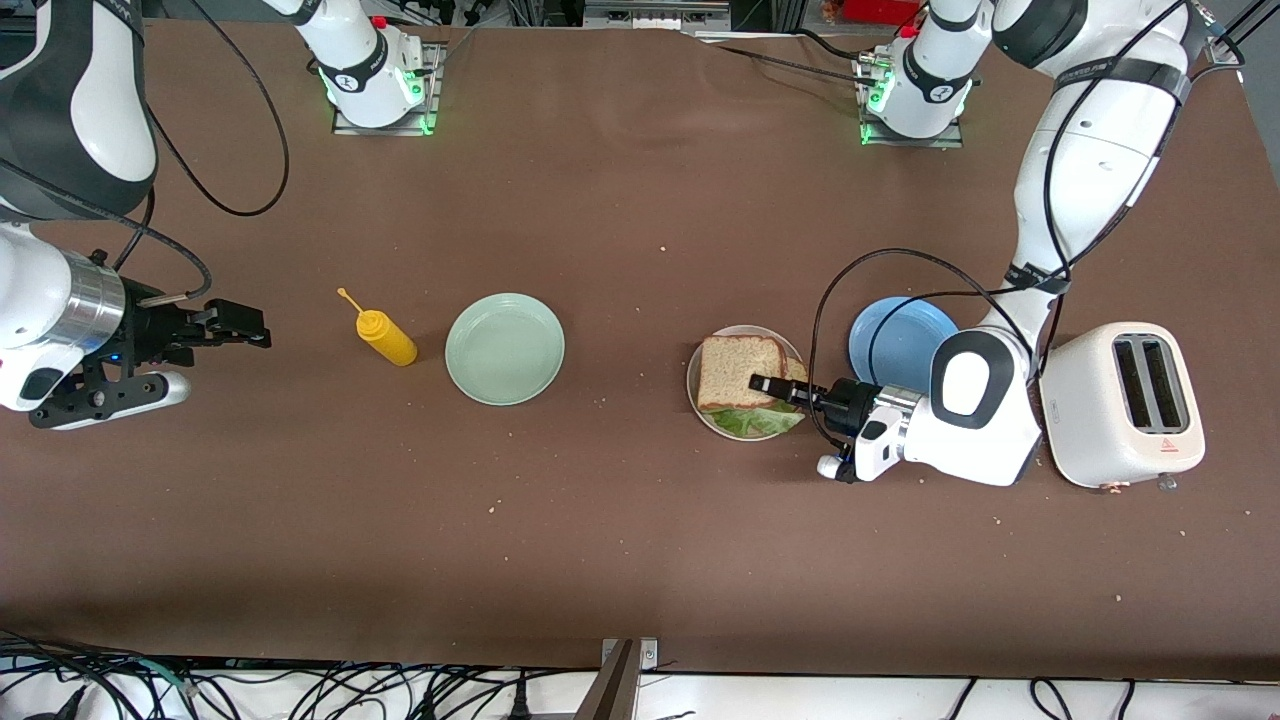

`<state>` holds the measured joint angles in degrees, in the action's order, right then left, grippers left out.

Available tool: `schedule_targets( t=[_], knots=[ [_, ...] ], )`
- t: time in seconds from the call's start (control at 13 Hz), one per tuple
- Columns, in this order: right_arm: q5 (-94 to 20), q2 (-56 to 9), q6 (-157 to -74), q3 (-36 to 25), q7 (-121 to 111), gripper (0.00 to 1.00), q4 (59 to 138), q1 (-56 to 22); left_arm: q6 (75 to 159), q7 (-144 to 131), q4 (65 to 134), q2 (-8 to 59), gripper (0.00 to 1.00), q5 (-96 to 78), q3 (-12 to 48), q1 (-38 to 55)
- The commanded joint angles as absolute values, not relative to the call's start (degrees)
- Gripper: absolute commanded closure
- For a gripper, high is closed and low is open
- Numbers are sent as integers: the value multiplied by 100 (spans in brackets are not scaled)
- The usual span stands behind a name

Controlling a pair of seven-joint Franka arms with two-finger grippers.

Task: Make sandwich in beige plate with both arms
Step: 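Carry the bread slice over the lettuce on the beige plate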

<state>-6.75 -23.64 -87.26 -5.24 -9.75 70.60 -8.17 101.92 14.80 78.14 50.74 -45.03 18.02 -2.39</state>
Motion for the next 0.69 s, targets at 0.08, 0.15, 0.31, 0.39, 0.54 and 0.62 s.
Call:
schedule_targets(
  t=[0.08, 0.15, 0.31, 0.39, 0.54, 0.62],
  knots=[
    [-650, -2250, -8745, -483, -1055, 0, 7189, -782, 10230, 1652, 7875, 5071, 100, -3904, 1775, -272],
    [-650, -2250, -8745, -483, -1055, 0, 7189, -782, 10230, 1644, 7884, 5063, 100, -3807, 1775, -281],
    [-659, -2241, -8745, -492, -1055, 0, 7189, -782, 10230, 1644, 7875, 5054, 65, -3500, 1767, -307],
    [-659, -2250, -8736, -483, -1055, 0, 7189, -782, 10230, 1652, 7875, 5036, 1, -3220, 1758, -325],
    [-659, -2250, -8736, -483, -1055, 0, 7189, -782, 10213, 1644, 7875, 4984, 0, -2857, 1758, -352],
    [-659, -2250, -8736, -483, -1055, 0, 7189, -782, 10195, 1644, 7866, 4975, 0, -2848, 1758, -369]
  ],
)
